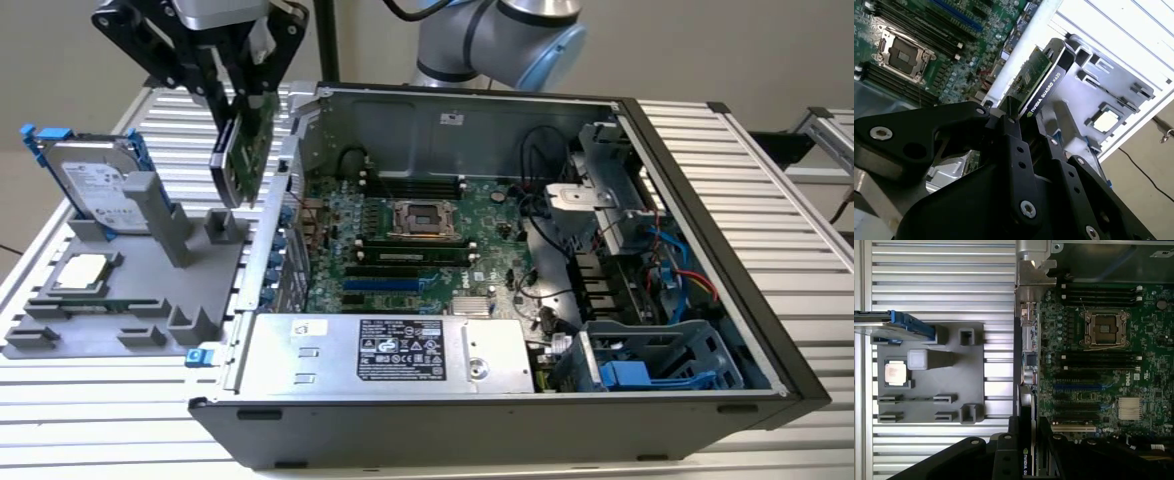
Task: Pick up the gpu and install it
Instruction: 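Pick up the gpu and move the gpu toward the slot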
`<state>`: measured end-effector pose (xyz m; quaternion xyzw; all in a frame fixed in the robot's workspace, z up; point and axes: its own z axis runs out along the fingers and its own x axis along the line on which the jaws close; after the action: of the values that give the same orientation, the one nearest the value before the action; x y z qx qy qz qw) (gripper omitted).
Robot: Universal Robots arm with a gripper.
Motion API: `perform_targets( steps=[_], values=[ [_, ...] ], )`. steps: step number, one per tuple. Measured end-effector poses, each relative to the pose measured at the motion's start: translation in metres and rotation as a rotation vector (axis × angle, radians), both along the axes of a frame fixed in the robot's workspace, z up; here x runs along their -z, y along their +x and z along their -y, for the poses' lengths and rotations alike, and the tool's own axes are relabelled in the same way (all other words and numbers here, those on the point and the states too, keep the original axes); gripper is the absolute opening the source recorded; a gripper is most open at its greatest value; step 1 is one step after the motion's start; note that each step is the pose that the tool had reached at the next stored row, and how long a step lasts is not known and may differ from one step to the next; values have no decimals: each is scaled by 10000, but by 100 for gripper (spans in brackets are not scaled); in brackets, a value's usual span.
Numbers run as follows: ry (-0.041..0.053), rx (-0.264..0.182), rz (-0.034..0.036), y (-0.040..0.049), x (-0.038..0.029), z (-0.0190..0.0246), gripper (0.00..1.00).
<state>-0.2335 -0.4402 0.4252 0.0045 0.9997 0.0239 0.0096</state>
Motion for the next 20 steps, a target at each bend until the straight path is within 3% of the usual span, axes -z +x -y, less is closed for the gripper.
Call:
perform_targets(
  steps=[20],
  values=[
    [0, 0, 0, 188, 0, 0, 0]
  ],
)
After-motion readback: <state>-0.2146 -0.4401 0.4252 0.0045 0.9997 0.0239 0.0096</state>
